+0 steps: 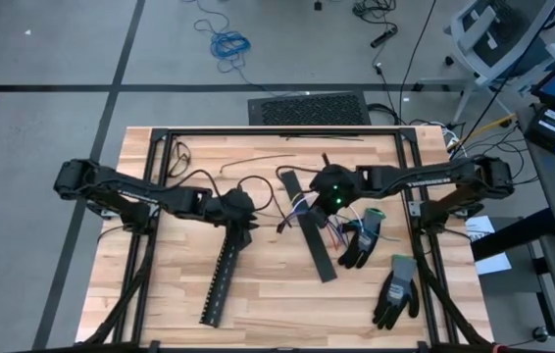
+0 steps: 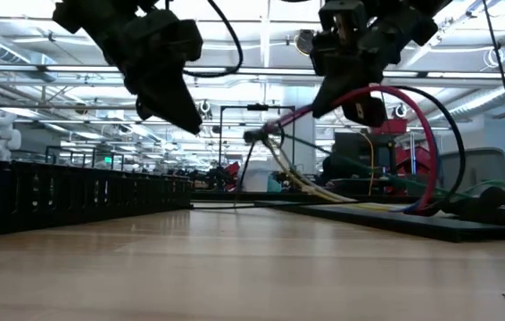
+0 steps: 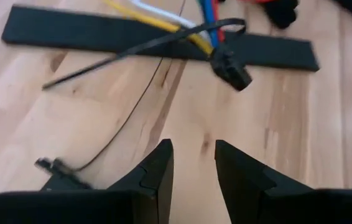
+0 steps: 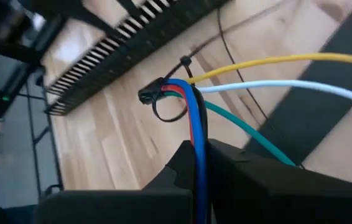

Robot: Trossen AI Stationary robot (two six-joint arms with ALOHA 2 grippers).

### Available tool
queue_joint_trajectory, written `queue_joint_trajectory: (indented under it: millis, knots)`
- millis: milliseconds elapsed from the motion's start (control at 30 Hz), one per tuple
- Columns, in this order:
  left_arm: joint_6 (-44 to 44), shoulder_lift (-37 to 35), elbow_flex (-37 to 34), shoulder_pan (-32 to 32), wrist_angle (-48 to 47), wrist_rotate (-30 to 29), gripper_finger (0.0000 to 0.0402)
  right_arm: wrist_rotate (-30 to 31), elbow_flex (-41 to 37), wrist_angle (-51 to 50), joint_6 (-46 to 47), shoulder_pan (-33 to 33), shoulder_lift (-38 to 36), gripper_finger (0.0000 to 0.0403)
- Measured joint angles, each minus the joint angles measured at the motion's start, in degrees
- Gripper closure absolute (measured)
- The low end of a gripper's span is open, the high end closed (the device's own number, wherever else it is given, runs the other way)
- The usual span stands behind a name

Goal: Ziptie cables
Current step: Wrap the black zip tie on the cables

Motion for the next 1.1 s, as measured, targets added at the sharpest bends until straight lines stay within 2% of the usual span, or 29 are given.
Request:
queue_joint_trajectory:
  millis: [233,533,833,1100]
  knots:
    - [0.05,-1.58,0.00,-0.45,1.38,-0.08,0.0287,-2.68,0.00,2.88,0.84,-1.09,-1.79,0.0402]
    - [2.46,-2.33,0.00,-0.90,0.80,-6.03,0.0288,-4.03,0.00,6.09,1.95,-1.11,-3.19,0.0402]
    - [1.12,-2.87,0.04,-0.95,1.27,-6.23,0.0288,-4.37,0.02,9.73,3.37,-2.96,-5.95,0.0402]
    - [0.45,-5.73,0.04,-0.95,1.02,-8.89,0.0288,-5.39,0.00,12.86,3.89,-5.71,-10.42,0.0402]
